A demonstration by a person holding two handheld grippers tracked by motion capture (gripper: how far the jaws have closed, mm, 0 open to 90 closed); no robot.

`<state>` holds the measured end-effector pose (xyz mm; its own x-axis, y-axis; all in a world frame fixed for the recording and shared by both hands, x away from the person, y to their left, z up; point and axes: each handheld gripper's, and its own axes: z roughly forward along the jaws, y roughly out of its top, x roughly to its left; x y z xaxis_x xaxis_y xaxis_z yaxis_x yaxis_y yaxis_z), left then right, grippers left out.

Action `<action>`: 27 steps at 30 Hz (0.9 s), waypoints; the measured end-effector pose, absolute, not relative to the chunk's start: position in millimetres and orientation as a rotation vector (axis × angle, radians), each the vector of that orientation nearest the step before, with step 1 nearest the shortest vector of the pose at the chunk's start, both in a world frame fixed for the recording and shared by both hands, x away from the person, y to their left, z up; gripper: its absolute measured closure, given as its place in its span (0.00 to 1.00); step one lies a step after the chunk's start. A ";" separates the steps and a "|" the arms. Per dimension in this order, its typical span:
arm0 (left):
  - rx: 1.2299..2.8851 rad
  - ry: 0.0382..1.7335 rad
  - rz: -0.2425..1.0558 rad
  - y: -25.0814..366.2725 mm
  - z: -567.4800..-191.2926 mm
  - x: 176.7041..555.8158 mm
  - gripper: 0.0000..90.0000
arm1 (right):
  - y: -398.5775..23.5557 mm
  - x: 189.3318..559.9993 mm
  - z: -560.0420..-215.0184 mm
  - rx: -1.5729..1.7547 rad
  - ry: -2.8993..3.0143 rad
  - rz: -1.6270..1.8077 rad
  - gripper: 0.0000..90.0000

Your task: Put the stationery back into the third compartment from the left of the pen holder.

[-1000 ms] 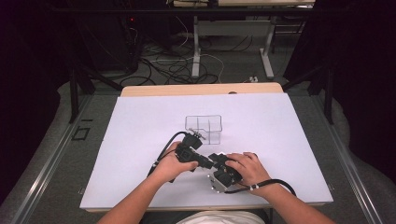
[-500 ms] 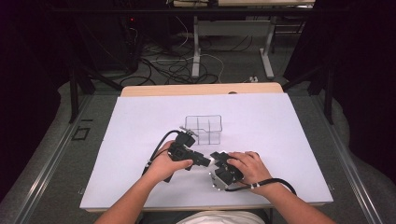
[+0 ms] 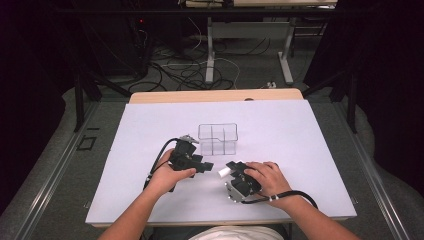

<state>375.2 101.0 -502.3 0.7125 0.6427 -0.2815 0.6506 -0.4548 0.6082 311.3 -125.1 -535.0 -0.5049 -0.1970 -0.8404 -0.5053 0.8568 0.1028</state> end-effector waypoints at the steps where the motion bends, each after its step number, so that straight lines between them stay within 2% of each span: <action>1: 2.200 0.965 0.011 103.4 -503.3 375.1 0.44 | -125.6 311.5 -535.3 -0.498 2.096 0.433 0.77; 14: 2.192 0.931 0.221 139.5 -509.1 362.2 0.35 | -126.7 317.7 -523.4 -0.326 2.097 0.627 0.77; 23: 2.139 1.012 0.264 165.4 -512.0 359.1 0.30 | -124.5 336.0 -500.6 -0.145 2.161 0.821 0.77; 27: 2.107 1.026 0.274 168.2 -512.3 360.9 0.24 | -120.9 347.0 -492.3 -0.058 2.168 0.930 0.77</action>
<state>360.9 168.2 -512.3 0.6536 0.7457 -0.1290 0.5819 -0.3863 0.7156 347.0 -120.9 -492.3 -0.7086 0.2391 -0.6639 -0.3160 0.7337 0.6015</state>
